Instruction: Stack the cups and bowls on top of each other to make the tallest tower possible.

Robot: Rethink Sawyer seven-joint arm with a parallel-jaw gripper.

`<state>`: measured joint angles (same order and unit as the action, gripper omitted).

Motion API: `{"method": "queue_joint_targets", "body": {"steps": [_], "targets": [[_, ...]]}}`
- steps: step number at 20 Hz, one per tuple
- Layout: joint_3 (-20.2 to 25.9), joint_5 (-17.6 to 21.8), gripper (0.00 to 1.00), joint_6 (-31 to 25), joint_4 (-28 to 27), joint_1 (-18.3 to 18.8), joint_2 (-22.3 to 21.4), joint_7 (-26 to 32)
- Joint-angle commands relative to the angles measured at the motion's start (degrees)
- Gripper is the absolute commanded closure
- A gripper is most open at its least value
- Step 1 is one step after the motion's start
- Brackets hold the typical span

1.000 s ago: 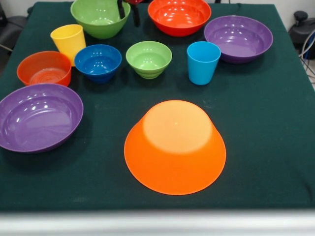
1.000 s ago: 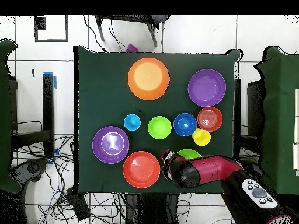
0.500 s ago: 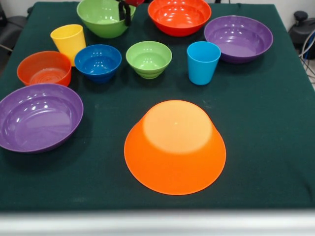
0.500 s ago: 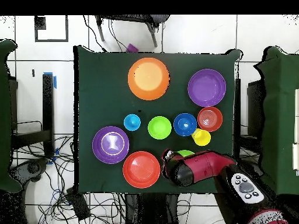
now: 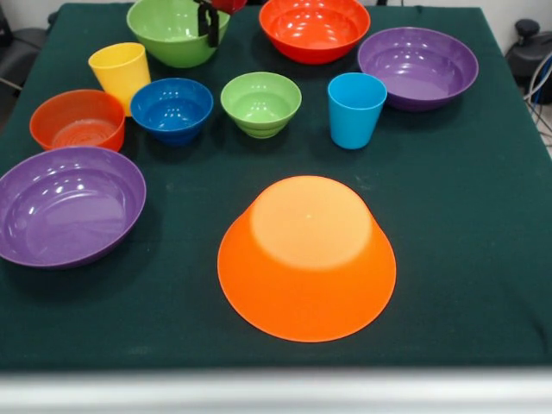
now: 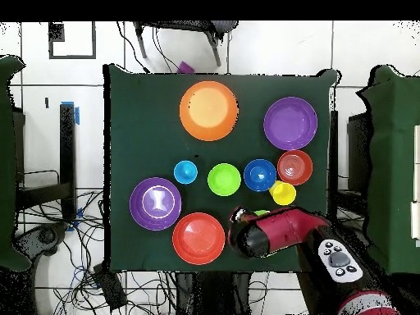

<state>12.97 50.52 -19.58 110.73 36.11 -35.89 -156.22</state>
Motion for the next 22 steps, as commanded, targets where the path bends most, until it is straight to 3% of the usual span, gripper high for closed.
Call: {"method": "queue_joint_targets", "body": {"steps": [1, 12, 22], "targets": [[3.68, -3.45, 1.00, -10.54, -5.21, 0.80, -2.47, 11.79], [7.60, -11.54, 1.00, -23.12, -1.99, 2.59, -10.13, 15.79], [10.25, -14.69, 1.00, -32.55, -2.93, 2.69, -15.01, 19.07]]}}
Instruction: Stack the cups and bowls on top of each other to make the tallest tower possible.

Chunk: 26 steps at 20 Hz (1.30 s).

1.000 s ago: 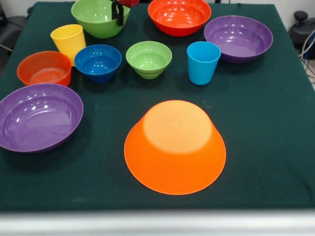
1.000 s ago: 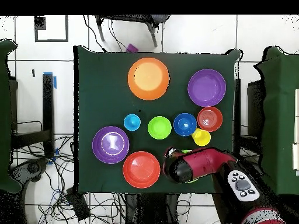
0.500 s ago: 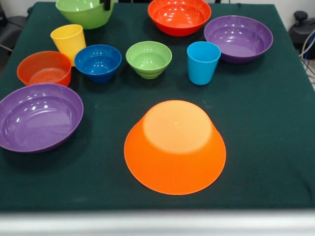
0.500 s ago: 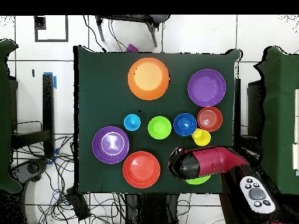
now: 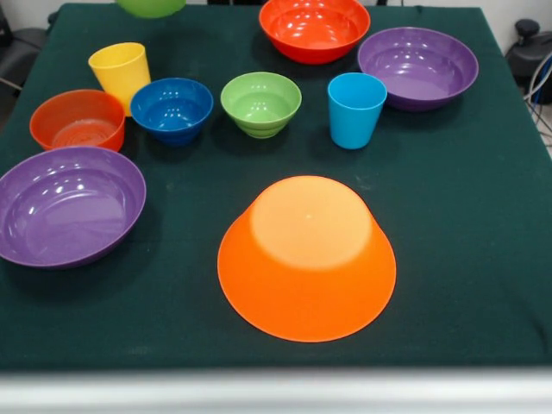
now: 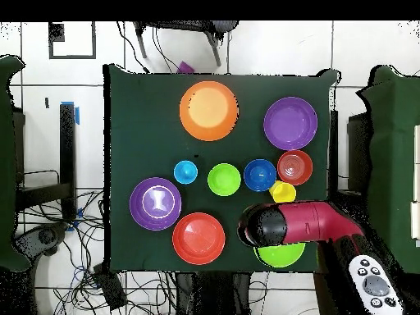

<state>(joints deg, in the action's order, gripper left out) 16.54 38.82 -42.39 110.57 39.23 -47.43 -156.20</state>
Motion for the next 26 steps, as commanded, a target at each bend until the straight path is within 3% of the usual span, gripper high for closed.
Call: {"method": "queue_joint_targets", "body": {"steps": [1, 13, 21, 26], "targets": [[6.96, -2.92, 1.00, -10.31, -3.13, -0.61, -3.91, 19.33], [12.54, -4.53, 1.00, -17.49, -10.98, -2.90, -2.74, 19.17], [17.37, -1.90, 1.00, -14.12, -18.81, -3.84, 2.67, 21.09], [19.34, -1.09, 1.00, -18.46, -26.37, -6.01, 6.34, 23.92]]}}
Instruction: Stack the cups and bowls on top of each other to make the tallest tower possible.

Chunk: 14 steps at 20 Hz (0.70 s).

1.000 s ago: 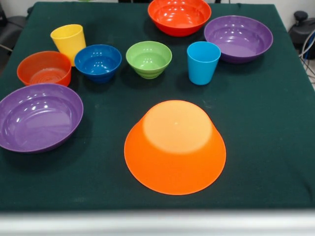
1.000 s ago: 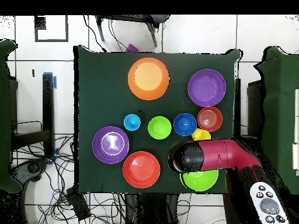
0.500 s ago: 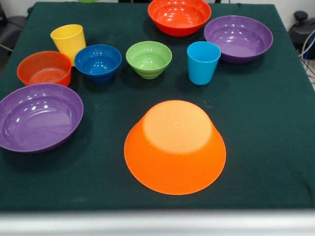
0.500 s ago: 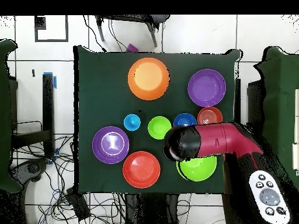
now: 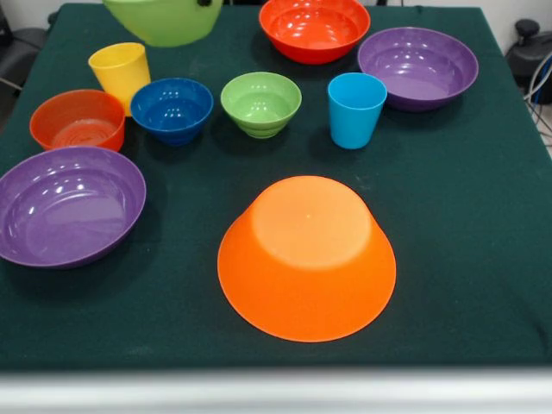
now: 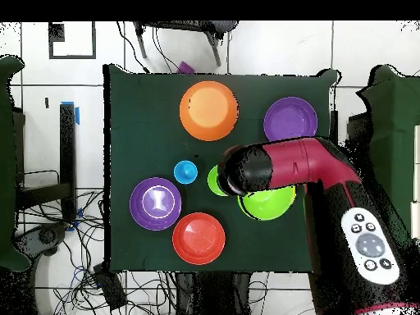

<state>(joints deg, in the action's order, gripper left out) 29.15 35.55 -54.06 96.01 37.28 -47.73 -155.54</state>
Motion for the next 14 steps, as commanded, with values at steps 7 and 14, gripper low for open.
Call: {"method": "queue_joint_targets", "body": {"steps": [7, 14], "targets": [[7.55, 2.37, 1.00, -10.89, -21.64, -7.53, 12.50, 26.32], [6.63, 2.63, 1.00, -17.26, -31.86, -12.04, 15.60, 28.79]]}}
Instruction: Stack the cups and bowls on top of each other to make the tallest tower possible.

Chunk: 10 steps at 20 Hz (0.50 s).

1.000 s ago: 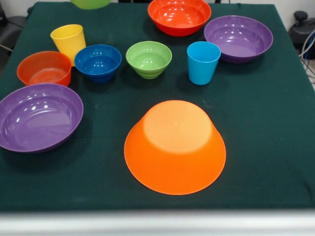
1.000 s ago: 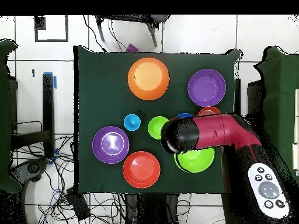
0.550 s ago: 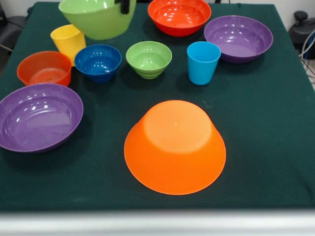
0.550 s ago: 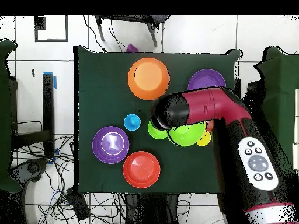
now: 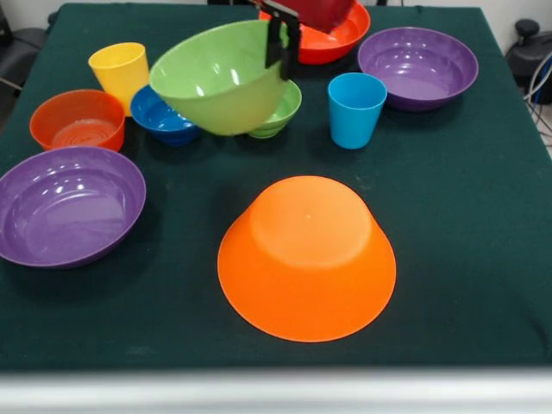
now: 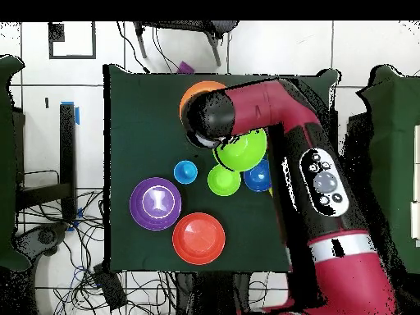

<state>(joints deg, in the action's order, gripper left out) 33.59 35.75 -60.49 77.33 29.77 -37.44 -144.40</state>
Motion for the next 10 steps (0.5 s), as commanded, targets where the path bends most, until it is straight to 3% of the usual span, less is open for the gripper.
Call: {"method": "queue_joint_targets", "body": {"steps": [1, 10], "targets": [[2.05, 2.57, 1.00, -11.15, -14.48, -5.10, 5.89, 17.98], [0.26, 4.42, 1.00, -8.96, -22.09, -8.10, 11.44, 19.42]]}}
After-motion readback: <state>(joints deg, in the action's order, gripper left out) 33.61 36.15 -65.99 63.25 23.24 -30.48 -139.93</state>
